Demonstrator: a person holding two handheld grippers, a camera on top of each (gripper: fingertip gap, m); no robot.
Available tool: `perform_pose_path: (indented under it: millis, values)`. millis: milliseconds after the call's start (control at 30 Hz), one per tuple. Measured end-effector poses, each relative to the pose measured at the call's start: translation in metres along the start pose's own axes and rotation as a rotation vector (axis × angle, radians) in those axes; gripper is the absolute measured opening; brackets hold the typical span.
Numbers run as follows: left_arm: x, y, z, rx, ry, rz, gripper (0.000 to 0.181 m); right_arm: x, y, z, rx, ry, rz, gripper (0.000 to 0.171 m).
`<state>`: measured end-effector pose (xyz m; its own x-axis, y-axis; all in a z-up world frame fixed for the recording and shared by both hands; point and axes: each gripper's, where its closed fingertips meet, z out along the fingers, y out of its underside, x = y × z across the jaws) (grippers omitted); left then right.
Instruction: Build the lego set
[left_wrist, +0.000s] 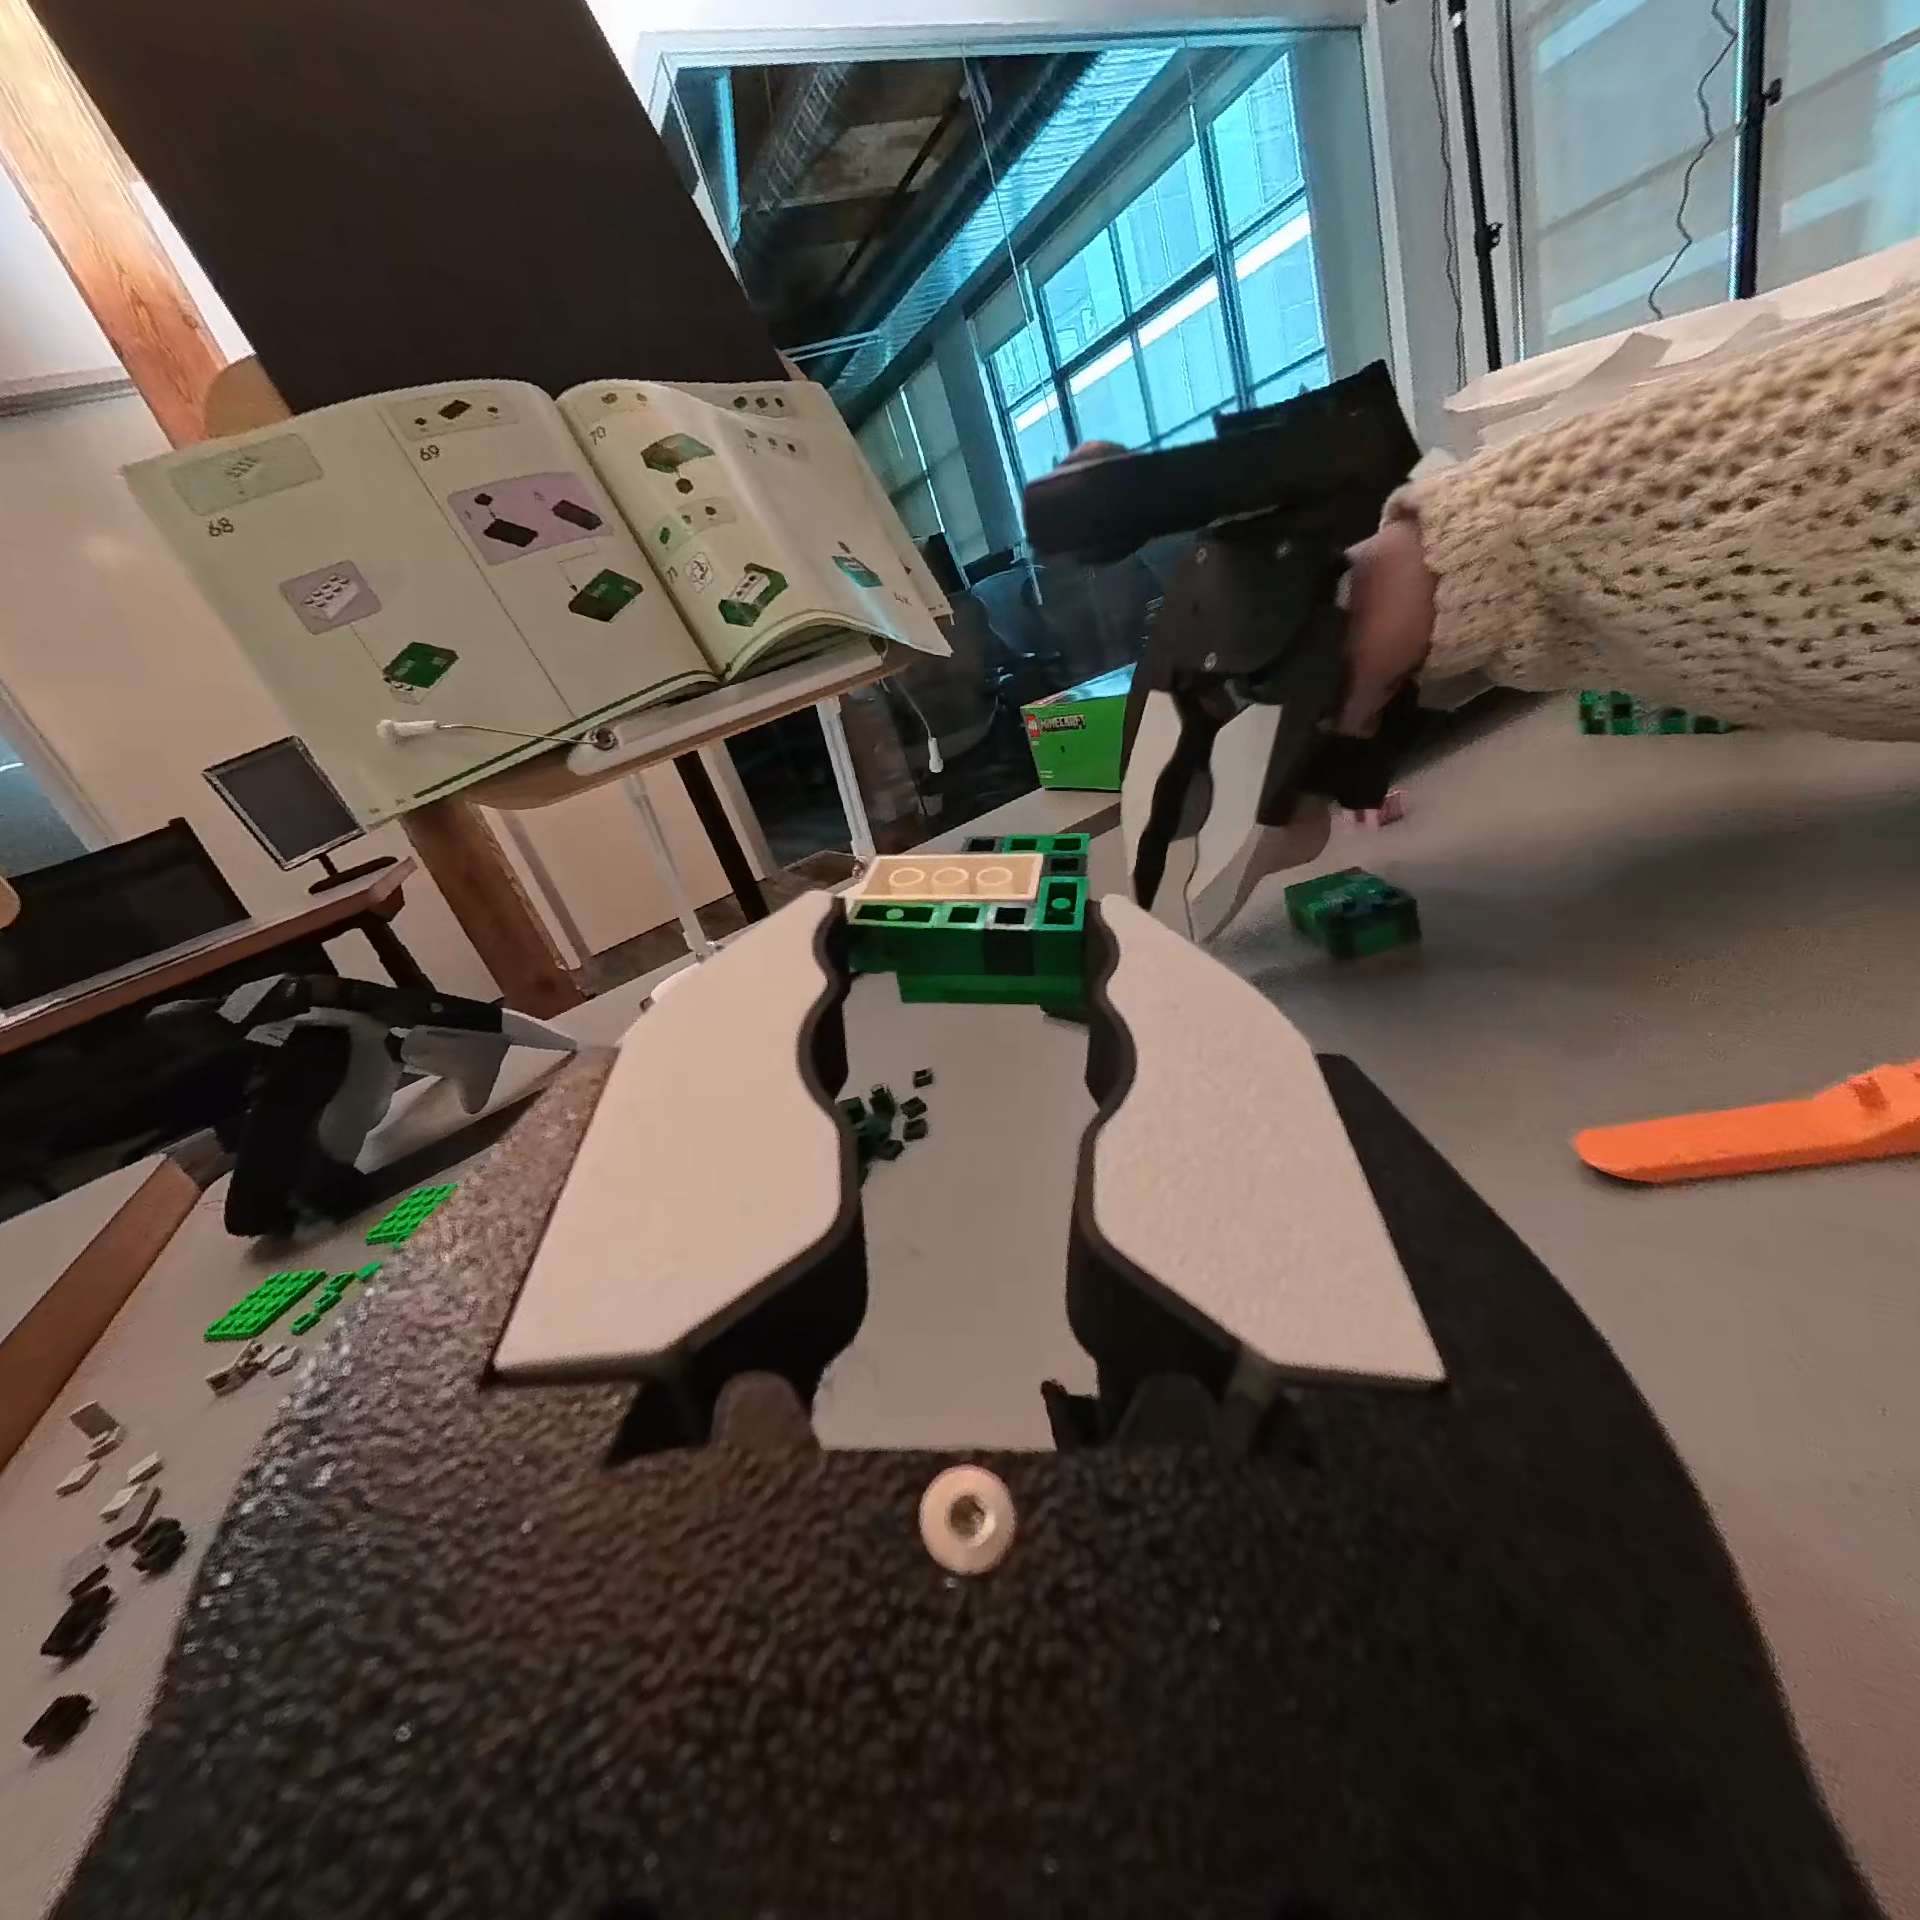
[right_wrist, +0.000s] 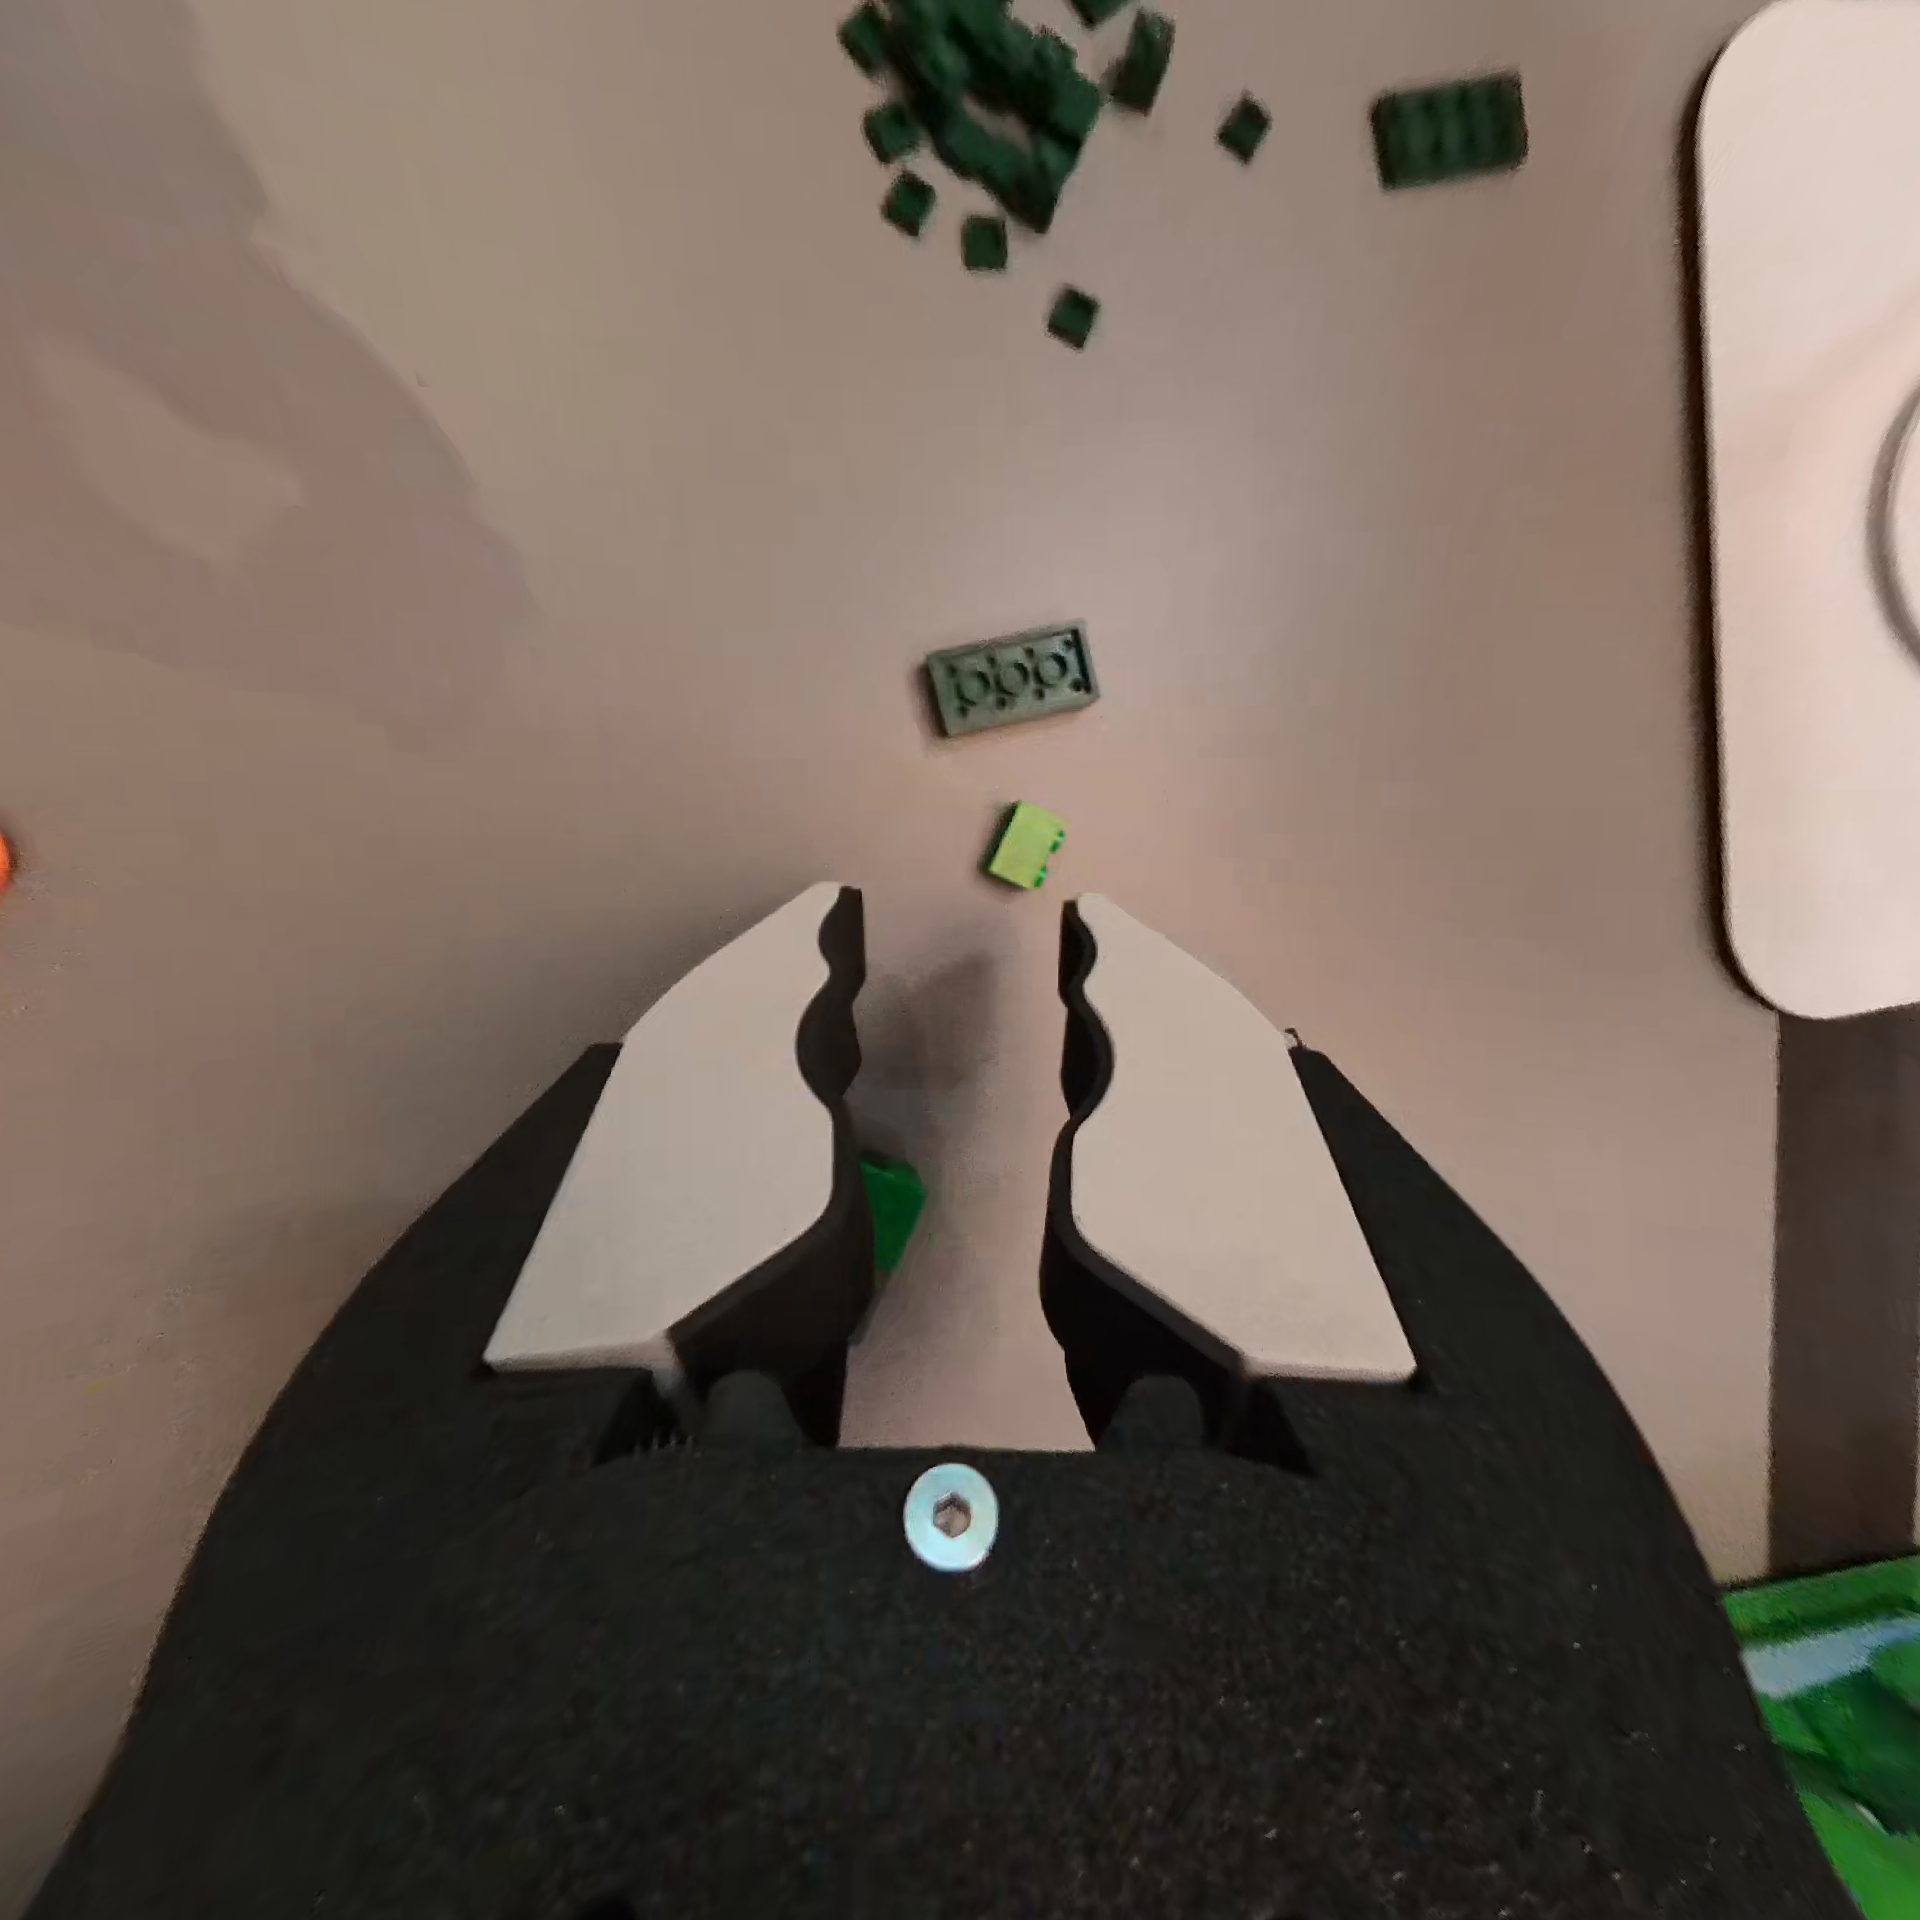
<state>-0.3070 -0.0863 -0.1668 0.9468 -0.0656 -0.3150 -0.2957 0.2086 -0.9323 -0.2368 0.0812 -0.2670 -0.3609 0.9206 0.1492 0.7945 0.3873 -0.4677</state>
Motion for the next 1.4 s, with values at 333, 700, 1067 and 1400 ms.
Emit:
perform_pose_path:
  millis: [333,700,1067,1400]
  values:
    - [0.009,0.002,0.002,-0.016,0.047,0.002,0.044,0.013,-0.001,0.007,0.030,-0.051,0.116,0.021]
    - [0.014,0.004,0.003,-0.025,0.073,0.010,0.044,0.010,0.007,0.021,-0.051,0.011,0.136,0.020]
    - [0.031,-0.002,0.001,0.005,0.159,0.041,0.044,-0.082,-0.014,0.000,0.019,-0.328,-0.126,0.011]
    - [0.075,0.025,0.005,-0.130,0.308,0.314,0.044,-0.149,-0.013,-0.006,-0.082,-0.474,-0.216,0.011]
